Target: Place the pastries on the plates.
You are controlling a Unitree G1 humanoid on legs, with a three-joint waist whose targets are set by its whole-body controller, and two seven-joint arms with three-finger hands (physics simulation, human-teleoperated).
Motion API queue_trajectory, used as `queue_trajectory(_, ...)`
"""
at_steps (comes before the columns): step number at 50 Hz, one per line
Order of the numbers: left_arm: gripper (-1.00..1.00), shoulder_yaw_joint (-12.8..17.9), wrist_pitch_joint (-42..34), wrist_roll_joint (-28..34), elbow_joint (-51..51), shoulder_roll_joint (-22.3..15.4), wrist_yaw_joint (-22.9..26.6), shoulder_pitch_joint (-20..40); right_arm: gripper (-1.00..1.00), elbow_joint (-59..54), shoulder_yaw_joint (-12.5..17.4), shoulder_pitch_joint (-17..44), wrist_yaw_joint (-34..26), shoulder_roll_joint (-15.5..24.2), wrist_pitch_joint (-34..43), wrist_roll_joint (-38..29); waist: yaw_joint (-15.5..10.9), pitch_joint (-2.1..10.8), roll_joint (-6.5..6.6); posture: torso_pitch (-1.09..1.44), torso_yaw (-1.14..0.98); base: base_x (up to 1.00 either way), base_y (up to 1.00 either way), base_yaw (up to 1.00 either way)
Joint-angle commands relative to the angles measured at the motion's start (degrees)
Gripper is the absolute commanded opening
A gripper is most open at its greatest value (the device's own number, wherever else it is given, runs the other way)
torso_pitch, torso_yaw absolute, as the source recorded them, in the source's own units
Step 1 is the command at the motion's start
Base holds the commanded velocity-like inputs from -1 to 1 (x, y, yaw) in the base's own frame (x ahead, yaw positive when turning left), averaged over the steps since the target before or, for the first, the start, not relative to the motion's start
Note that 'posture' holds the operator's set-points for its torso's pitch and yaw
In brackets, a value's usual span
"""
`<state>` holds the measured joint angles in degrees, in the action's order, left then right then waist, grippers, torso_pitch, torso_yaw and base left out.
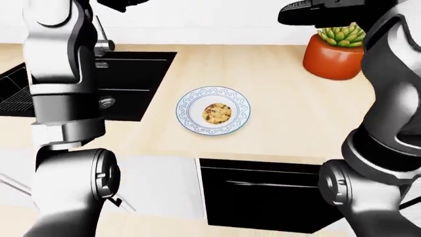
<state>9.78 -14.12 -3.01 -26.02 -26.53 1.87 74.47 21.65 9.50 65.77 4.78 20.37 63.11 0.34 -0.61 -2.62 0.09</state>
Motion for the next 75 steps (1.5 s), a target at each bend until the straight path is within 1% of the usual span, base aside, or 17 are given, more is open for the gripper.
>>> queue_trajectory(1, -1.0, 0.6, 0.72, -0.53, 2.16, -0.65, -0.76, 0.29, 1.0, 1.8, -0.24, -0.08, 0.6, -0.27, -1.68, 0.38, -0.35, 1.32, -0.49, 0.0, 0.0, -0.15, 0.0, 0.0)
queue_trajectory(7, -1.0, 0.92, 0.11, -2.47, 7.03, 0.51, -0.74, -4.92, 1.0, 5.82, -0.54, -7.88, 1.4, -3.34, -5.22, 1.0, 0.97, 0.61, 4.49, 0.0, 0.0, -0.09, 0.0, 0.0)
queue_trajectory(16, -1.0, 1.0, 1.58, -4.03, 12.28, 2.58, -1.7, -13.43, 1.0, 5.34, -2.18, -17.2, 2.84, -7.84, -15.04, 2.12, 0.1, 1.44, -0.88, 0.0, 0.0, 0.0, 0.0, 0.0)
queue_trajectory(28, -1.0, 1.46, 5.25, -4.93, 16.47, 4.86, -3.0, -22.69, 1.0, 7.01, -2.18, -25.19, 7.4, -11.25, -23.3, 6.06, 0.36, 2.39, -0.99, 0.0, 0.0, 0.0, 0.21, 0.0)
queue_trajectory(31, -1.0, 1.18, 6.28, -4.53, 16.1, 5.72, -3.51, -23.42, 1.0, 6.25, -2.23, -25.77, 7.69, -11.21, -24.6, 6.67, 0.87, 1.58, 0.42, 0.0, 0.0, 0.0, 0.4, 0.0)
queue_trajectory(34, -1.0, 0.88, 6.02, -4.1, 16.49, 5.72, -3.53, -23.06, 1.0, 6.0, -2.67, -26.54, 7.69, -11.11, -25.29, 6.7, 1.42, 2.41, 5.55, 0.0, 0.0, 0.0, 0.39, 0.0)
queue_trajectory(35, -1.0, 0.81, 5.73, -3.91, 16.78, 5.67, -3.39, -22.94, 1.0, 5.54, -2.77, -26.53, 7.7, -11.24, -25.65, 6.75, 1.4, 2.68, 5.62, 0.0, 0.0, 0.0, 0.4, 0.0)
queue_trajectory(47, -1.0, 1.83, 2.82, -4.19, 20.63, 4.35, -3.41, -23.17, 1.0, 7.74, -3.83, -26.1, 7.06, -11.52, -23.14, 5.87, 1.48, 1.81, -3.97, 0.0, 0.0, 0.0, 0.4, 0.0)
queue_trajectory(48, -1.0, 2.03, 2.65, -4.24, 21.06, 4.2, -3.49, -23.43, 1.0, 8.11, -3.77, -25.9, 6.93, -11.38, -22.66, 5.66, 1.92, 1.47, -2.41, 0.0, 0.0, 0.0, 0.4, 0.0)
queue_trajectory(52, -1.0, 2.2, 0.95, -4.58, 23.18, 3.79, -3.71, -23.42, 1.0, 10.73, -4.4, -24.82, 6.82, -11.91, -19.88, 5.38, 1.08, 2.8, -2.81, 0.0, 0.0, 0.0, 0.4, 0.0)
queue_trajectory(56, -1.0, 2.37, 0.48, -4.72, 24.46, 3.85, -3.83, -24.13, 1.0, 11.01, -4.2, -24.66, 6.59, -12.05, -19.59, 5.16, 1.05, 1.37, -0.35, 0.0, 0.0, 0.0, 0.4, 0.0)
queue_trajectory(58, -1.0, 2.44, 0.52, -4.77, 24.4, 3.8, -3.96, -24.11, 1.0, 10.73, -4.37, -24.63, 6.67, -12.09, -19.49, 4.75, 1.38, 1.41, 2.13, 0.0, 0.0, 0.0, 0.4, 0.0)
queue_trajectory(60, -1.0, 2.27, 0.72, -4.74, 24.21, 3.94, -3.95, -24.1, 1.0, 10.48, -4.63, -24.54, 6.6, -12.3, -19.5, 4.46, 1.35, 2.65, 7.41, 0.0, 0.0, 0.0, 0.4, 0.0)
queue_trajectory(61, -1.0, 2.23, 0.89, -4.72, 24.17, 4.04, -3.97, -24.22, 1.0, 10.55, -4.5, -24.46, 6.53, -12.41, -19.46, 4.52, 1.22, 1.85, 4.23, 0.0, 0.0, 0.0, 0.41, 0.0)
queue_trajectory(70, -1.0, 2.24, 1.19, -4.63, 24.16, 4.2, -4.08, -24.68, 1.0, 11.2, -4.37, -24.47, 6.01, -12.52, -19.02, 4.15, 1.41, 1.14, 0.15, 0.0, 0.0, 0.0, 0.4, 0.0)
queue_trajectory(74, -1.0, 2.19, 1.28, -4.5, 24.14, 4.26, -4.03, -24.77, 1.0, 11.47, -4.7, -24.52, 5.61, -12.33, -19.17, 3.59, 1.38, 1.74, -3.39, 0.0, 0.0, 0.0, 0.4, 0.0)
queue_trajectory(75, -1.0, 2.24, 1.14, -4.58, 24.32, 4.24, -3.99, -24.77, 1.0, 11.27, -4.75, -24.6, 5.54, -12.38, -19.36, 3.47, 1.64, 1.7, -2.14, 0.0, 0.0, 0.0, 0.4, 0.0)
